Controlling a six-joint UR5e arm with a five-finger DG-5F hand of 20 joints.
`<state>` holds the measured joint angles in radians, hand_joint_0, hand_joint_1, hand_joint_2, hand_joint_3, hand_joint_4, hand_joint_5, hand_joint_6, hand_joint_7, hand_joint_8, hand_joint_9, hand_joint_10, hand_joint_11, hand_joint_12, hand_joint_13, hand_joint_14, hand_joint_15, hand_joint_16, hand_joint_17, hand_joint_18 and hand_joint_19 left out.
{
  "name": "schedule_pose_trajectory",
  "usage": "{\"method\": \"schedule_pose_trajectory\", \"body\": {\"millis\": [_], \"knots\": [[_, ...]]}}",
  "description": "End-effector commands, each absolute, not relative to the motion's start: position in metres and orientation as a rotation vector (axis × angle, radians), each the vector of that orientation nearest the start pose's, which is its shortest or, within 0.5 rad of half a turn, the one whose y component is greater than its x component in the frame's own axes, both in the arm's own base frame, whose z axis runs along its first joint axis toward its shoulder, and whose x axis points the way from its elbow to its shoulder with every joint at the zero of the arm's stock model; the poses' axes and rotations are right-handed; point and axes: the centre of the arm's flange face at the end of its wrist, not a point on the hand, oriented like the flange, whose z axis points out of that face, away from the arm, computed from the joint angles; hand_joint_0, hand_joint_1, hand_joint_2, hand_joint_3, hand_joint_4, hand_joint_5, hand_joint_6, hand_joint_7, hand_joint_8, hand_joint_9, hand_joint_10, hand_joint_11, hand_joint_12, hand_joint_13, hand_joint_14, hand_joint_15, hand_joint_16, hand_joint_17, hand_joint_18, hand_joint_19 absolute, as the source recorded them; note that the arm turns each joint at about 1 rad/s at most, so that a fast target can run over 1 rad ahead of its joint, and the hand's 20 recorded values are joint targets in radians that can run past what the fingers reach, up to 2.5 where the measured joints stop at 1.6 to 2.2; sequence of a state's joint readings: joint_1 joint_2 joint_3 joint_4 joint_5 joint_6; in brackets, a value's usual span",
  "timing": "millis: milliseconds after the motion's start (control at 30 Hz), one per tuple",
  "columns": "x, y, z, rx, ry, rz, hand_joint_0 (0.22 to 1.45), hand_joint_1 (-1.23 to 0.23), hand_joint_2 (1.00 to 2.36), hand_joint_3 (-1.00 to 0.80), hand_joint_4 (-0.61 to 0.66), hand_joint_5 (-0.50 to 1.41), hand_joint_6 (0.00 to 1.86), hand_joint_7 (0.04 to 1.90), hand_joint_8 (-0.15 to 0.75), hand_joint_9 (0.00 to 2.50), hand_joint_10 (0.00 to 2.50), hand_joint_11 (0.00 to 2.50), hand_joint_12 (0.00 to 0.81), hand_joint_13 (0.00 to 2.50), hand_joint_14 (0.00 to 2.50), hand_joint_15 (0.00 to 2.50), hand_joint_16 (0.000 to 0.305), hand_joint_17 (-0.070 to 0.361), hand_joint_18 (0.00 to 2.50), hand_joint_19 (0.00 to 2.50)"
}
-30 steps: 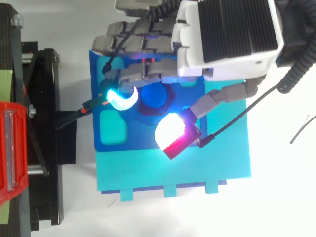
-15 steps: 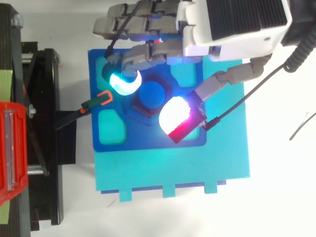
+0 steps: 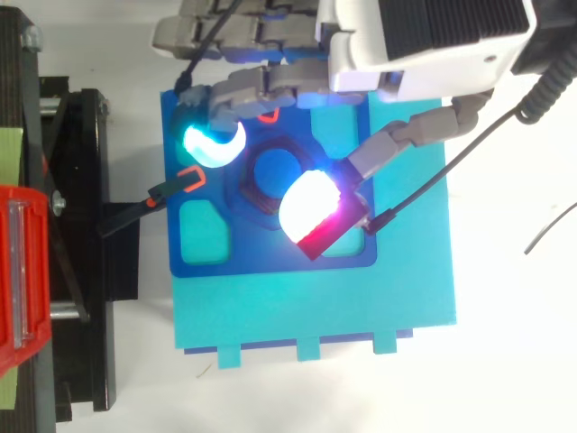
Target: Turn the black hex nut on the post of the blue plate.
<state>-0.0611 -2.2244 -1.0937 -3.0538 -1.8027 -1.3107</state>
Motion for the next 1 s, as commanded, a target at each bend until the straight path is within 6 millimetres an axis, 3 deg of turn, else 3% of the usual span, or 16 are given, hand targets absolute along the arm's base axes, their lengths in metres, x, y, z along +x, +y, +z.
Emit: {"method": "schedule_pose_trajectory", "body": {"millis": [0, 400, 600, 967], "knots": [[0.731, -0.151, 0.318, 0.088, 1.643, 0.337, 0.46, -0.33, 1.00, -0.50, 0.14, -0.22, 0.50, 0.90, 0.212, 0.12, 0.00, 0.00, 0.354, 0.04, 0.00, 0.00, 0.060, 0.134, 0.00, 0.08], [0.737, -0.117, 0.314, 0.112, 1.676, 0.296, 0.46, -0.33, 1.00, -0.50, 0.14, -0.22, 0.50, 0.90, 0.215, 0.12, 0.00, 0.00, 0.355, 0.04, 0.00, 0.00, 0.059, 0.134, 0.00, 0.08], [0.738, -0.095, 0.312, 0.038, 1.698, 0.266, 0.46, -0.33, 1.00, -0.50, 0.14, -0.22, 0.50, 0.89, 0.214, 0.12, 0.00, 0.00, 0.355, 0.04, 0.00, 0.00, 0.060, 0.134, 0.00, 0.08], [0.736, -0.085, 0.310, 0.014, 1.723, 0.266, 0.46, -0.32, 1.00, -0.50, 0.14, -0.22, 0.50, 0.89, 0.215, 0.12, 0.00, 0.00, 0.356, 0.04, 0.00, 0.00, 0.060, 0.134, 0.00, 0.08]]}}
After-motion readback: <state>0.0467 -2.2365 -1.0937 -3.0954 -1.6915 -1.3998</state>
